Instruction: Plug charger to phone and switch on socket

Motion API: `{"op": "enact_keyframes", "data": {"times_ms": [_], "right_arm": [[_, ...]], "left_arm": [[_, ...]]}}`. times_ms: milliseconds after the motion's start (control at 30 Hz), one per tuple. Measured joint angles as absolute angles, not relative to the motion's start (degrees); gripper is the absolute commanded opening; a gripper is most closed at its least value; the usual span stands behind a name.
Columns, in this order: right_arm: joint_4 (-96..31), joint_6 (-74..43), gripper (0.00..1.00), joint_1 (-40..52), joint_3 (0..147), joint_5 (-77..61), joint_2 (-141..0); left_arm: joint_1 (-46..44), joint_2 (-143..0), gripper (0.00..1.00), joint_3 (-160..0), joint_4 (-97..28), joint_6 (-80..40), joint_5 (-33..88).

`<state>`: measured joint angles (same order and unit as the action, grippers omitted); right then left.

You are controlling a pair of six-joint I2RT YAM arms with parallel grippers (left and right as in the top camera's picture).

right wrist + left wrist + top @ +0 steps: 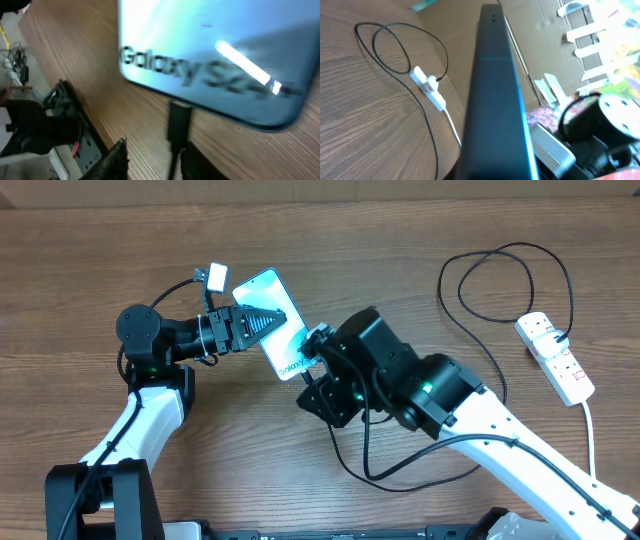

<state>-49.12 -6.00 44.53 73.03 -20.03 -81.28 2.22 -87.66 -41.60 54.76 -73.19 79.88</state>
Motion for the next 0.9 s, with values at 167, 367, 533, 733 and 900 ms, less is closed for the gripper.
{"op": "enact_keyframes", "data": {"times_ms": [167,367,533,733,900], "right_arm": [[-49.47,-6.02,0.30,45.52,73.03,-16.43,-81.28],[-49.56,-5.93,0.19,45.52,73.03,-13.50,-81.28],[-49.58,-6.04,0.07,45.52,73.03,-13.04,-81.28],[-49.36,-6.17,0.04,45.54,73.03,-13.06,-81.28],[-49.08,-6.20,0.04,45.78,72.99,-13.04,-81.28]], "left_arm": [[2.22,-87.66,0.04,-41.60,53.74,-73.08,79.90],[2.22,-87.66,0.04,-41.60,53.67,-73.08,80.18],[2.22,-87.66,0.04,-41.60,53.65,-73.08,80.34],[2.22,-87.66,0.04,-41.60,53.58,-73.06,80.34],[2.24,-87.66,0.04,-41.60,53.58,-73.06,81.12]]}}
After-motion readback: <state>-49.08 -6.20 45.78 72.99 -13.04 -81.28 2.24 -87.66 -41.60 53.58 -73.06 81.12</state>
